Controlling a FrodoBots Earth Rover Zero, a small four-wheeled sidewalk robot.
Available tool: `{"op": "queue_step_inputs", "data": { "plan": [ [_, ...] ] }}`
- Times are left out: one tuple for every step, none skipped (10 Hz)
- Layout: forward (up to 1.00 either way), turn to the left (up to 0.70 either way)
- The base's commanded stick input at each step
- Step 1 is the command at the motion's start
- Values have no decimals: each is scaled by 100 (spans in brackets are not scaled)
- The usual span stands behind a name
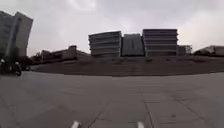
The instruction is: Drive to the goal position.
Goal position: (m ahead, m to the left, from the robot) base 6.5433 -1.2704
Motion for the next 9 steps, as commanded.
{"op": "queue_step_inputs", "data": {
  "plan": [
    [60, 15],
    [60, 15],
    [60, 15],
    [60, 15],
    [60, 15],
    [60, 15],
    [60, 15],
    [60, 15],
    [60, 15]
  ]
}}
